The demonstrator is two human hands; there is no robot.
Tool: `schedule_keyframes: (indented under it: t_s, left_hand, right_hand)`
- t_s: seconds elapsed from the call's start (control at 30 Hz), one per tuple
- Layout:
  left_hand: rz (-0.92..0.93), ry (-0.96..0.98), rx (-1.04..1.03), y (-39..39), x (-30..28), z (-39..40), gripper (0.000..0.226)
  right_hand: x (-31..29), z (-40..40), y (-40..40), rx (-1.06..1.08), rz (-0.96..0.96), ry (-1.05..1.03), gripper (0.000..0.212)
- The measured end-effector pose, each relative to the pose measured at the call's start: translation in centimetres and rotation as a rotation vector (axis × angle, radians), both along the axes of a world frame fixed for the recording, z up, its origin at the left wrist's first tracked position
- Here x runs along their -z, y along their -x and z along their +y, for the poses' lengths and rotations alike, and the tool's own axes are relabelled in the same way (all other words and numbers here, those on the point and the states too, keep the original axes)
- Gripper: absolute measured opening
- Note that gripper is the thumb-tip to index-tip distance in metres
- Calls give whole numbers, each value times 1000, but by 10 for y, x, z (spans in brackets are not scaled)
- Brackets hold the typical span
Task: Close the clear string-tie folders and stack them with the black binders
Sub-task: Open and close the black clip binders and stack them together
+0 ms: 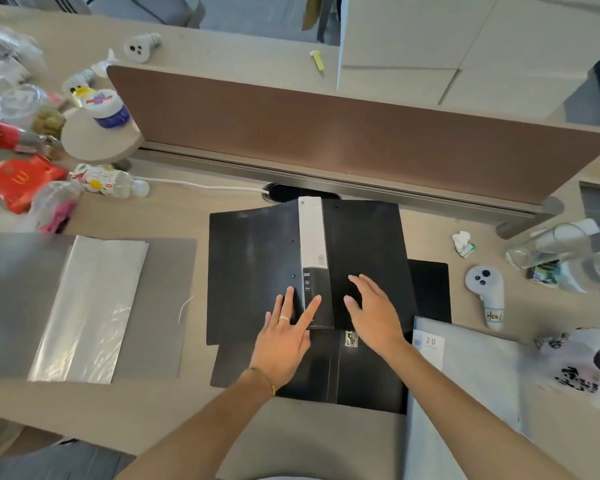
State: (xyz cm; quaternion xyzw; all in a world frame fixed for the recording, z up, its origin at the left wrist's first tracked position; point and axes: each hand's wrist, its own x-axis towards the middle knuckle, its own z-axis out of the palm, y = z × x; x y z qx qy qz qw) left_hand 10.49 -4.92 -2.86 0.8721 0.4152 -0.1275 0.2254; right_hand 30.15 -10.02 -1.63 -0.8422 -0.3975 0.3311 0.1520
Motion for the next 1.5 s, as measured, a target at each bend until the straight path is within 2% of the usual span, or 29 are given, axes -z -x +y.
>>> schedule_keyframes:
  t_s: [0.17, 0.3, 0.33, 0.4, 0.47, 0.5, 0.57, 0.67, 0.77, 0.87, 0.93, 0.97, 1.13, 1.3, 1.4, 1.5]
  left_hand:
    - [-179, 5, -212, 8, -33, 5, 80]
    - [-269, 57, -401, 17, -60, 7, 71]
    - [-284, 77, -438, 20, -63, 7, 70]
    - [-344, 93, -473, 27, -72, 6, 70]
    - [-386, 86, -493, 36, -79, 1, 74]
    - [-411, 86, -516, 40, -80, 0, 77]
    - [-465, 125, -567, 51, -87, -3, 82]
    - [-560, 260, -594, 72, -96, -11, 86]
    - [-704, 436, -659, 93, -99, -4, 69]
    - [-789, 515, -907, 97, -108, 24, 52]
    - [-800, 492, -956, 93, -123, 37, 35]
    - [-797, 479, -967, 91, -132, 43, 35]
    - [-719, 442, -1058, 90, -148, 90, 50]
    - [-695, 311, -1013, 102, -156, 94, 36]
    - [-742, 320, -992, 112, -169, 87, 21]
    - [-808, 323, -952, 119, -174, 78, 19]
  right_hand:
    - [-6, 7, 6, 47, 39, -107, 51]
    - [-2, 19, 0, 334, 90, -88, 64]
    - [1, 23, -4, 445, 194, -75, 68]
    - [1, 35, -11, 714, 520, -100, 70]
    - [-4, 43, -12, 923, 765, -109, 59]
    - [-4, 46, -12, 957, 815, -117, 50]
    - [-4, 48, -4, 956, 850, -150, 40]
    - [-9, 51, 11, 994, 878, -230, 47]
    - [-6, 55, 24, 967, 931, -274, 47]
    - [-14, 62, 34, 941, 974, -307, 49]
    - [-23, 67, 42, 906, 1019, -333, 51]
    - [-26, 70, 46, 886, 1038, -345, 51]
    - [-42, 80, 67, 780, 1045, -341, 52]
    - [-45, 84, 94, 664, 1026, -318, 45]
    - [-42, 89, 112, 580, 1056, -283, 39]
    - [-36, 95, 122, 523, 1087, -201, 42]
